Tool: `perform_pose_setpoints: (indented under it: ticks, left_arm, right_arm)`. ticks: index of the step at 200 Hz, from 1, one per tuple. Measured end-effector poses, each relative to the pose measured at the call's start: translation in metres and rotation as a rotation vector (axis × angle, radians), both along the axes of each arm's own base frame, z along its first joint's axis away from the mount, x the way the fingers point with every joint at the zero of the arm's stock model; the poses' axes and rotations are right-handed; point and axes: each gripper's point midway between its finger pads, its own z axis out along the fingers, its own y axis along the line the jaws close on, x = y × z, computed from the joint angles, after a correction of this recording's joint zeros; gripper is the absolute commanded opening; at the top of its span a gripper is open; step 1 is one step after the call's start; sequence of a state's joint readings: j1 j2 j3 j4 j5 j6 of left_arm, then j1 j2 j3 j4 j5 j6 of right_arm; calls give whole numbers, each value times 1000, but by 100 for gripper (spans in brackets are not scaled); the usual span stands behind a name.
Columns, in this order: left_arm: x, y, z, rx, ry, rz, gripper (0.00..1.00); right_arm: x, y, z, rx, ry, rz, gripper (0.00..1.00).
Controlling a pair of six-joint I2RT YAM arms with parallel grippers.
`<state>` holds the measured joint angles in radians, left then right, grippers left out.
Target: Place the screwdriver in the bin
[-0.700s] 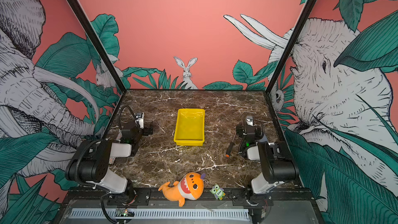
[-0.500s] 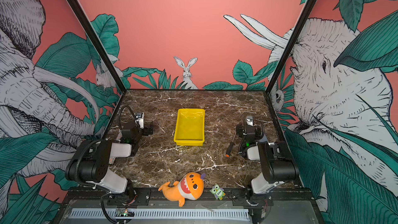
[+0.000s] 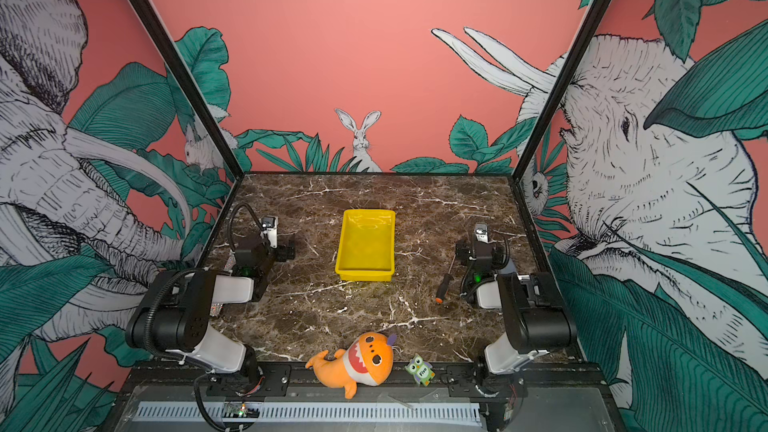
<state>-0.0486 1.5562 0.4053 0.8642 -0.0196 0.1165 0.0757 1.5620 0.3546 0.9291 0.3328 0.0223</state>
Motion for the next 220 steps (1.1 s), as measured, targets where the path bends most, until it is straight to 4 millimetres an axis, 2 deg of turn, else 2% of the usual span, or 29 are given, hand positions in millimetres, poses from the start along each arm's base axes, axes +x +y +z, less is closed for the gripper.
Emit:
perform_pose_setpoints:
  ticks: [135,160,202,220]
  left_arm:
    - [0,2,-1,3,3,8,100]
    - [0,9,-2,9,34,52,100]
    - [-1,24,20,12,26,144,100]
    - [-5,28,39,-14,53,181,100]
  right_arm:
    - [0,0,0,2,0,2,99]
    - [0,0,0,2,1,2,99]
    - [1,3,-1,4,9,21,99]
    - [3,7,1,7,43,43,99]
